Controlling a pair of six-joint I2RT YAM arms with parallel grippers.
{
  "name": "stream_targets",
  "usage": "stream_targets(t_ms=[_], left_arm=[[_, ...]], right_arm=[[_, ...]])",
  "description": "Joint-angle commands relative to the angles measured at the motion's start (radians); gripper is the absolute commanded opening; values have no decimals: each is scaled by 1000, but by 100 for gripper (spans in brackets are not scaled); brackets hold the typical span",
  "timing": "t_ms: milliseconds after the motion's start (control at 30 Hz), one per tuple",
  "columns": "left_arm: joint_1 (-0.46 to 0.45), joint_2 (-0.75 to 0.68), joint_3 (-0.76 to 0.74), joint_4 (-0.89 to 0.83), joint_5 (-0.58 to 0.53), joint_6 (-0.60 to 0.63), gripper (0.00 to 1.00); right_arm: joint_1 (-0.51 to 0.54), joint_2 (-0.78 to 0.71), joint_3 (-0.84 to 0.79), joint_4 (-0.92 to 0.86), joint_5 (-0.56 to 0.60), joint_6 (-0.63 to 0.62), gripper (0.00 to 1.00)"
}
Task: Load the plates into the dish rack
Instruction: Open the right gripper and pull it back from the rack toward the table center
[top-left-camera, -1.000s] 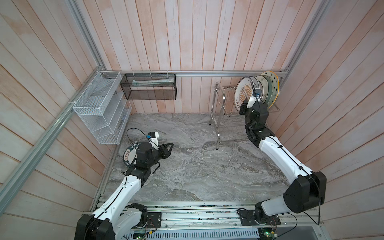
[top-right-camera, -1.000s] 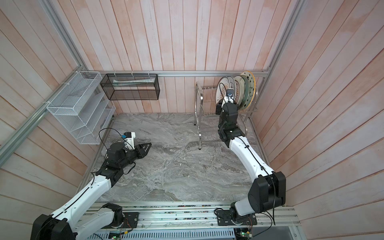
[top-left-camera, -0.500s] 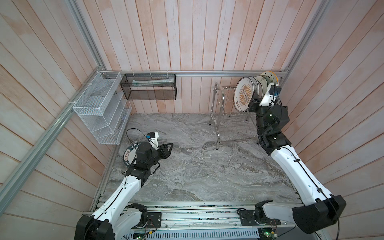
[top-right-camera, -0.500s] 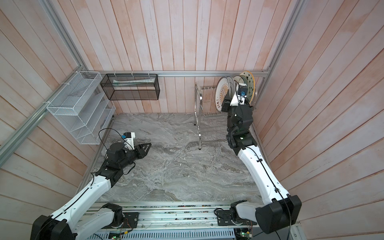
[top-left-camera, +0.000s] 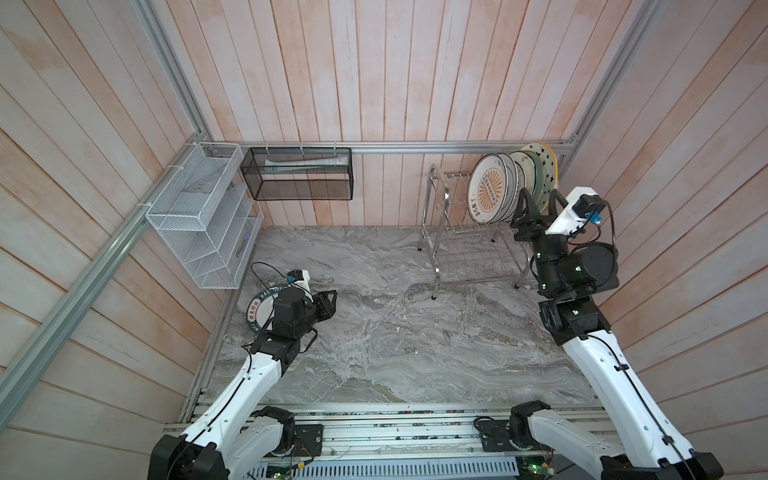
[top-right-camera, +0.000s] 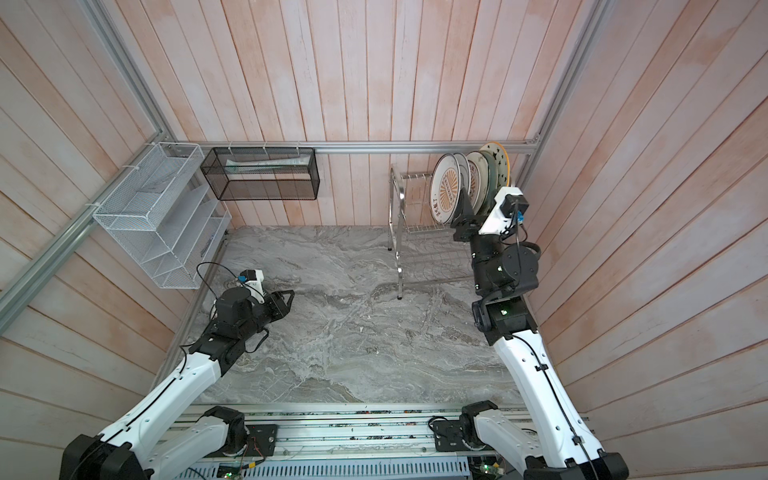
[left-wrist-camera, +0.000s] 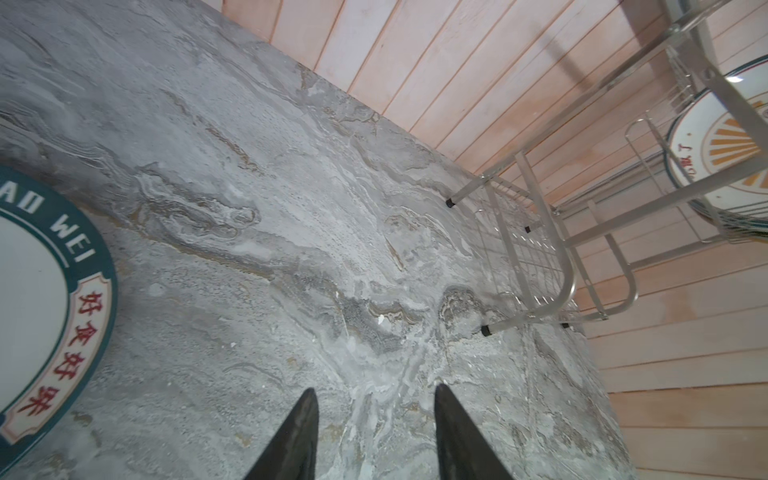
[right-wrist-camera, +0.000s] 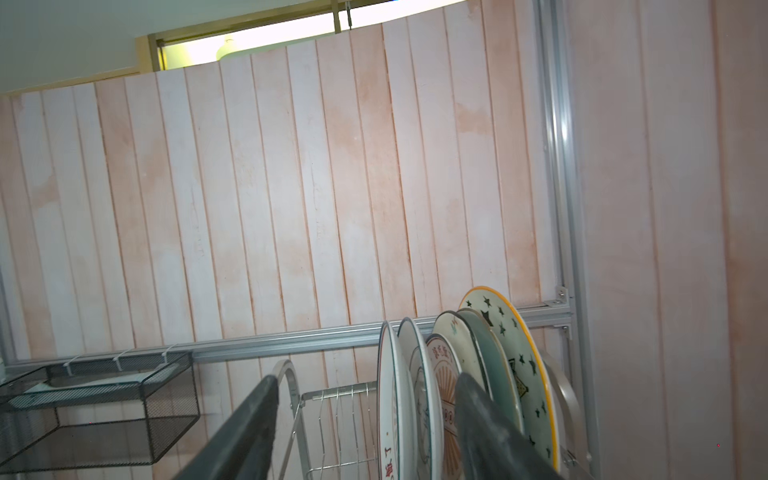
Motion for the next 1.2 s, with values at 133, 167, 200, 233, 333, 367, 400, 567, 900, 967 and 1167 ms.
stream_targets(t_ms=[133, 167, 200, 233, 333, 367, 400, 567, 900, 967, 1167], left_arm=[[25, 14, 2, -45, -116, -67, 49], [41, 14, -4, -47, -116, -78, 49], [63, 14, -15, -48, -112, -96, 49], [91, 13, -29, -48, -101, -114, 50], [170, 14, -66, -41, -62, -143, 50], [188, 17, -72, -45, -55, -146, 50], [206, 23, -77, -52, -50, -148, 50], [258, 42, -99, -50, -31, -155, 50], [304, 55, -151, -16, 5, -202, 50], [309, 45, -170, -21, -5, -229, 51], [382, -16, -241, -34, 5, -297, 51]], right_arm=[[152, 40, -122, 83, -165, 29, 65], [179, 45, -142, 92, -164, 28, 65], [212, 56, -164, 103, -165, 35, 65], [239, 70, -181, 108, -172, 43, 65], [296, 118, -212, 102, -206, 70, 65], [307, 133, -219, 95, -213, 81, 65], [319, 150, -225, 89, -216, 97, 65], [354, 239, -245, 81, -306, 204, 63], [468, 402, -204, 67, -329, 231, 60], [472, 416, -197, 59, -338, 234, 59], [474, 417, -197, 39, -335, 227, 59]])
